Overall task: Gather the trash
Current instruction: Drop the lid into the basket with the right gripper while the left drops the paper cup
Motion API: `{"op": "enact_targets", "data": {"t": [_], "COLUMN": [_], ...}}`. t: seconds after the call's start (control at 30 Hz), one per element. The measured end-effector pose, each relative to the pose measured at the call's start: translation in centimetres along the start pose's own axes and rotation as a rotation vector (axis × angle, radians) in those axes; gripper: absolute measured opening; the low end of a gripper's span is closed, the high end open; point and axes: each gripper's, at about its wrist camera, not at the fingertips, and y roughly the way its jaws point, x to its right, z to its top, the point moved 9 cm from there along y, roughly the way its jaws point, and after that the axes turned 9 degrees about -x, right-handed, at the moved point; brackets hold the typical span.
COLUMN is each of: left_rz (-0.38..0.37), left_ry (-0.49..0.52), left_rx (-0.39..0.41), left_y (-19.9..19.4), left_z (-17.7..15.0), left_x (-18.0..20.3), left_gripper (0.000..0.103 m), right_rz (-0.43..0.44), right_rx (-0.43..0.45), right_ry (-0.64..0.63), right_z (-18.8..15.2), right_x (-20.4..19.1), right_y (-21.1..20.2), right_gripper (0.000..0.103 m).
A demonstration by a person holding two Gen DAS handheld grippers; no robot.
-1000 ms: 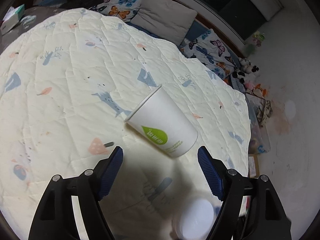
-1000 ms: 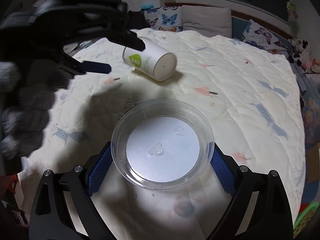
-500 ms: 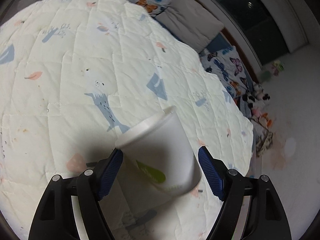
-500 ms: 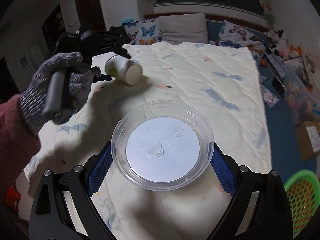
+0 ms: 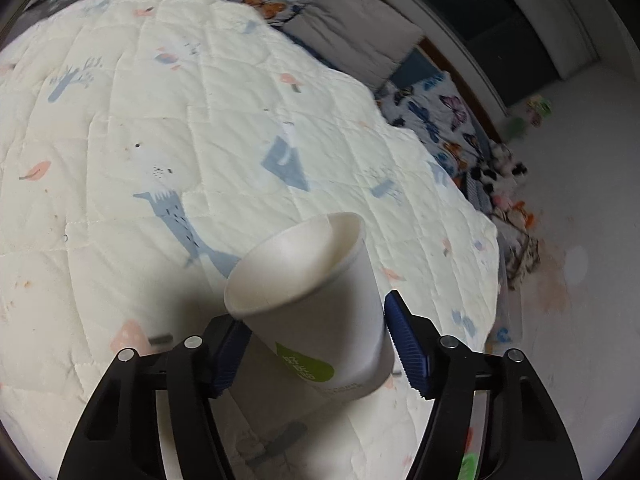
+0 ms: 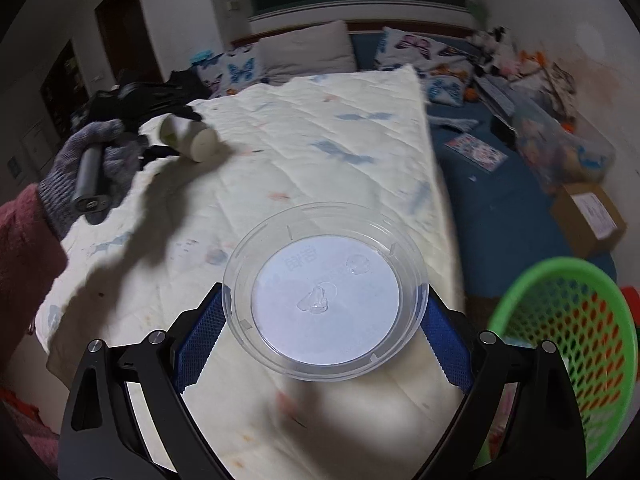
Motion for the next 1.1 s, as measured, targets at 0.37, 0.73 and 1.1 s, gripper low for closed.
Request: {"op": "enact_targets", "data": {"t": [0.37,0.73,1.1], "left_rz": [-0.066,-0.171,-0.215], "left_ry": [0.296,0.544,0.759], "left_rx": [-0.085,-0.170,-0.295], "left_y": [-1.9,-2.7,0.2], "left_z": [-8.8,-18.9,-28.4], "left_x": [6.7,15.9,24.4], "left_gripper": [0.061,0.061,0.061], "right_rz": [-0.060,-0.168,-0.218], "right_rx": [0.044,0.055,0.045], "right_ry": [0.161,0.335,0.500], "right_z": [-2.9,-8.0,-12.4], "right_x": [6.1,14.0,19.8], "right_y": [-3.5,-7.0,-8.0], "right_gripper": [0.092,0.092,0.093]}}
